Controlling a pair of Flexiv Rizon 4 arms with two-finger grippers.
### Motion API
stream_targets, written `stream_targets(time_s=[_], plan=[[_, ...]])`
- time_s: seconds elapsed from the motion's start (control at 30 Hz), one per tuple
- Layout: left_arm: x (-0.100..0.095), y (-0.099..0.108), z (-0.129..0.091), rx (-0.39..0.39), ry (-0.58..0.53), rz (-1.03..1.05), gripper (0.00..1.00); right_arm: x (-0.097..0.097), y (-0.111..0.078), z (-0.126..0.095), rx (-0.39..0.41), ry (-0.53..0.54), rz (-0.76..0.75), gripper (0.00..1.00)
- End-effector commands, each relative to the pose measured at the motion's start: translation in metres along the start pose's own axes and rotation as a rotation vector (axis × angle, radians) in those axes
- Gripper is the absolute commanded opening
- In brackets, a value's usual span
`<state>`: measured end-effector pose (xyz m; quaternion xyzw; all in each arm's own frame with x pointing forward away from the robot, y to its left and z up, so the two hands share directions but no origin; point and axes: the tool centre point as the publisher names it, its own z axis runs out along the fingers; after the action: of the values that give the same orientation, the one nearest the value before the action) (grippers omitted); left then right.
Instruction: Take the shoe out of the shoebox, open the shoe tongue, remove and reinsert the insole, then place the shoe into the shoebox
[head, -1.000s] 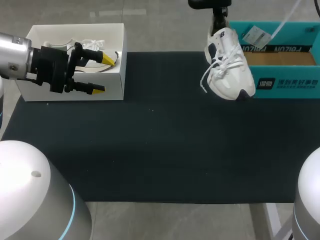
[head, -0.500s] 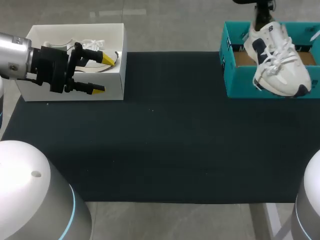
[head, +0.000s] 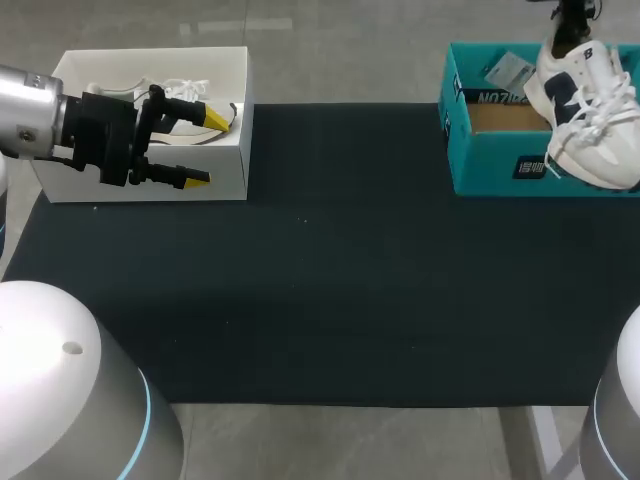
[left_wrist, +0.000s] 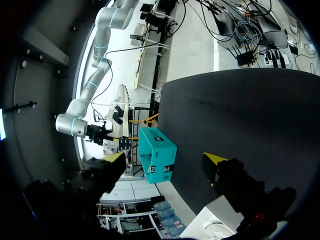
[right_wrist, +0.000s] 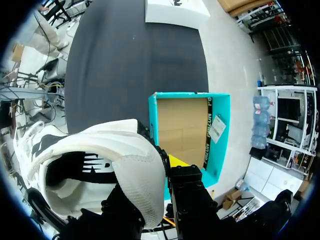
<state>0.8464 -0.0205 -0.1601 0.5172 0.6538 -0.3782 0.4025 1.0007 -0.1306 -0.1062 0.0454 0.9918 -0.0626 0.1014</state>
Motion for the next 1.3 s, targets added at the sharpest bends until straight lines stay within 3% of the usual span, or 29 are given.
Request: stream_targets(time_s=[0.03,0.23,0.3,0.43,0.73,0.9,1.17,1.3], plan=[[0.000,0.000,0.001,0.000,0.004,0.000,1.00,0.000,0.000,-0.001,0.000,0.000,0.000,0.00],[0.000,0.000,0.001,0.000,0.004,0.000,1.00,0.000,0.000,-0.001,0.000,0.000,0.000,0.00],[0.000,0.000,0.001,0.000,0.004,0.000,1.00,-0.004,-0.010,0.001,-0.009,-0.002,0.011,0.00],[0.000,0.000,0.001,0.000,0.004,0.000,1.00,-0.017,-0.039,0.016,0.034,0.000,0.041,0.00],[0.000,0.000,0.001,0.000,0.004,0.000,1.00,-0.036,-0.123,0.045,0.085,0.023,0.042,0.00],[0.000,0.000,0.001,0.000,0.004,0.000,1.00,-0.059,-0.168,0.064,0.128,0.022,0.099,0.00],[0.000,0.000,0.001,0.000,0.004,0.000,1.00,-0.094,-0.200,0.082,0.199,-0.031,0.194,0.00],[0.000,0.000,0.001,0.000,0.004,0.000,1.00,-0.107,-0.208,0.090,0.187,-0.041,0.218,0.00]])
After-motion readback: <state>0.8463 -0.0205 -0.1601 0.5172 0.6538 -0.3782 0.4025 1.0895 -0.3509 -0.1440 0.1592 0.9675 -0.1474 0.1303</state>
